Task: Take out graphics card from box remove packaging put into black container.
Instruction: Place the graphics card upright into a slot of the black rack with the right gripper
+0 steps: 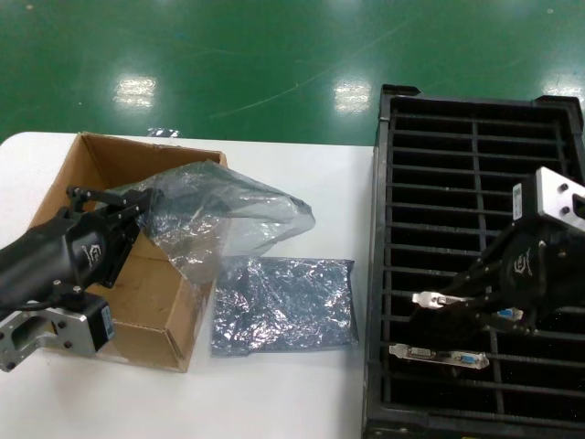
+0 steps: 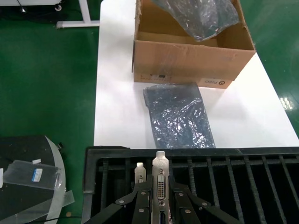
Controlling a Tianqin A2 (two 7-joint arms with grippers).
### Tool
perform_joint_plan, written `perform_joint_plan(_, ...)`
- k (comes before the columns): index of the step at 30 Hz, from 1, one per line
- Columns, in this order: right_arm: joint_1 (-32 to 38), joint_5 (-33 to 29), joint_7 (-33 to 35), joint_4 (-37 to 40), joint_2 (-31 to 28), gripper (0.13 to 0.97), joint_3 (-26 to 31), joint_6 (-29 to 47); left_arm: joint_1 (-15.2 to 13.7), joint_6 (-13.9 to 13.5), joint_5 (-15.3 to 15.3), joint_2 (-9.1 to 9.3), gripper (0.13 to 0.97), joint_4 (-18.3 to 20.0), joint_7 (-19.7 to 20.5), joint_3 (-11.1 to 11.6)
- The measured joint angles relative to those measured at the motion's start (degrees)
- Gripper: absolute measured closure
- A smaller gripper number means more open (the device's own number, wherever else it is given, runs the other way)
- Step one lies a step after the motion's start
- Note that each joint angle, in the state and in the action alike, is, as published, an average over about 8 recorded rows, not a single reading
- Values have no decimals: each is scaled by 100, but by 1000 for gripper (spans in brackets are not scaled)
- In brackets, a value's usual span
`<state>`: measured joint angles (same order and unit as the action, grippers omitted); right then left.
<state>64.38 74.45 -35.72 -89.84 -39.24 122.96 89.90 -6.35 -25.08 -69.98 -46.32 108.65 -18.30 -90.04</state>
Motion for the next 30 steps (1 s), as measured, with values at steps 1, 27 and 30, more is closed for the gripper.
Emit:
perform_joint_plan(1, 6, 7, 0, -1, -9, 906, 0, 0, 0, 0, 0, 0, 959, 0, 0, 0)
perform_joint_plan(27, -72, 252, -41, -272, -188, 906, 104, 2, 0, 0, 0, 0, 959, 0, 0, 0)
perform_joint_plan(30, -79, 293, -62, -355, -230, 906, 122, 2, 0, 0, 0, 0, 959, 0, 0, 0)
